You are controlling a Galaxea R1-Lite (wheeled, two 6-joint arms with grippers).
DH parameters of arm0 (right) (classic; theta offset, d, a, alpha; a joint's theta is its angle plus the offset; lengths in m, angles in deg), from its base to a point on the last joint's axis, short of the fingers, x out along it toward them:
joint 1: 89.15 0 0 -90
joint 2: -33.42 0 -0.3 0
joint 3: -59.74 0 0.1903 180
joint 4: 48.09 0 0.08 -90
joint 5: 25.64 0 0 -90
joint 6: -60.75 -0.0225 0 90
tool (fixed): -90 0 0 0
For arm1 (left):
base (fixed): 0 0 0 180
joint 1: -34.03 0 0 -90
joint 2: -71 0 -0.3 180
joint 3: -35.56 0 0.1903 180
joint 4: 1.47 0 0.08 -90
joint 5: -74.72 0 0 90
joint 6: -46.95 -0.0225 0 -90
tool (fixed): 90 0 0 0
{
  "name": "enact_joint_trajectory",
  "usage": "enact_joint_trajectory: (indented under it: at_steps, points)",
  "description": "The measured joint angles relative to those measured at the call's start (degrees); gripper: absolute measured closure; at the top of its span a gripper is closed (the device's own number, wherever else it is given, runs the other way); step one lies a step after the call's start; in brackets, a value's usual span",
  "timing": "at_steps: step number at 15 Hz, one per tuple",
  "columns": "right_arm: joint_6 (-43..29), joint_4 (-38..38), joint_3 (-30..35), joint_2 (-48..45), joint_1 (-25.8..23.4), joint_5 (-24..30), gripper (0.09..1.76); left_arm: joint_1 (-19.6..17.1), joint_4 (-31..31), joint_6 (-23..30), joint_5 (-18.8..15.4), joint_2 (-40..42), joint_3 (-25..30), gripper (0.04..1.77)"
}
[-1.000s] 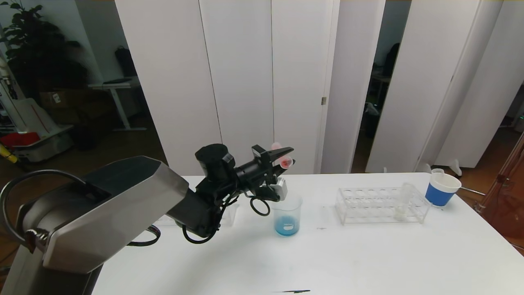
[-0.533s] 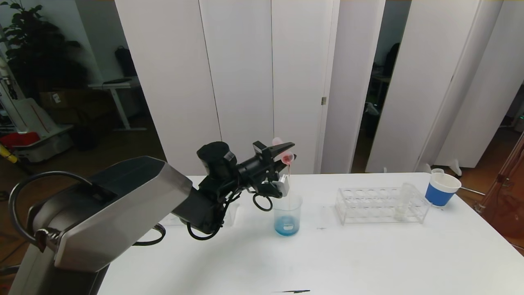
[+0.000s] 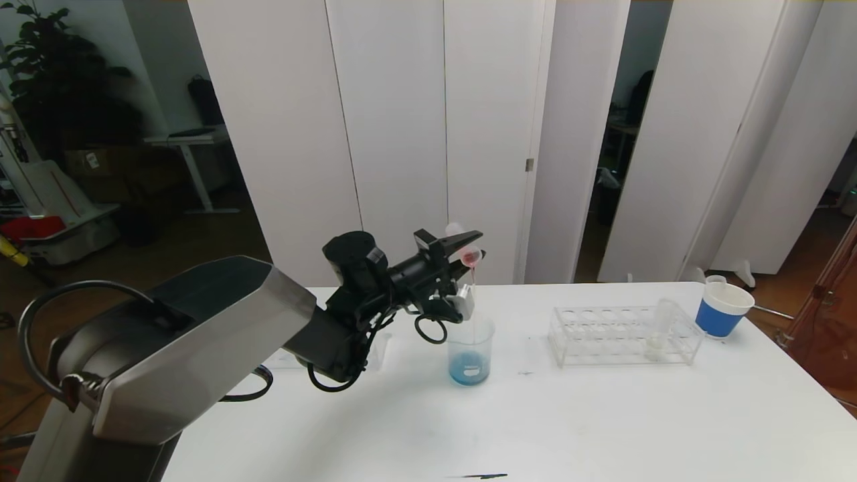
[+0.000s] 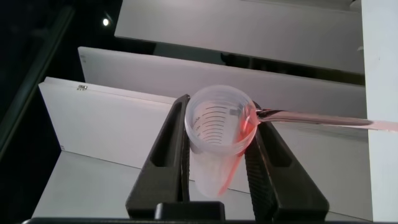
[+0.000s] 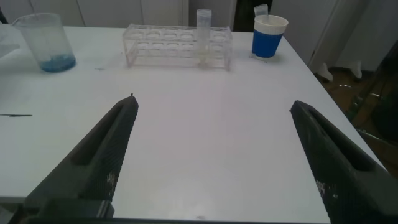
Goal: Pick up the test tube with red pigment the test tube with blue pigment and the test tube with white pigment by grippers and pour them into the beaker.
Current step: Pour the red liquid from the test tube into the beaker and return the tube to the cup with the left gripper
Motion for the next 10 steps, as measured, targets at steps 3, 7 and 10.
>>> enact_joint_trajectory:
  at_steps: [3, 7, 10]
  points:
    - [0.02, 0.0, 0.0, 0.0, 0.0, 0.0, 0.1, 0.11, 0.28, 0.0, 0.3, -0.01, -0.2, 1.21]
    - [0.0, 0.0, 0.0, 0.0, 0.0, 0.02, 0.1, 0.16, 0.34, 0.02, 0.44, 0.02, -0.3, 1.21]
    - [0.02, 0.0, 0.0, 0.0, 0.0, 0.0, 0.1, 0.38, 0.37, 0.0, 0.45, 0.02, -0.3, 1.21]
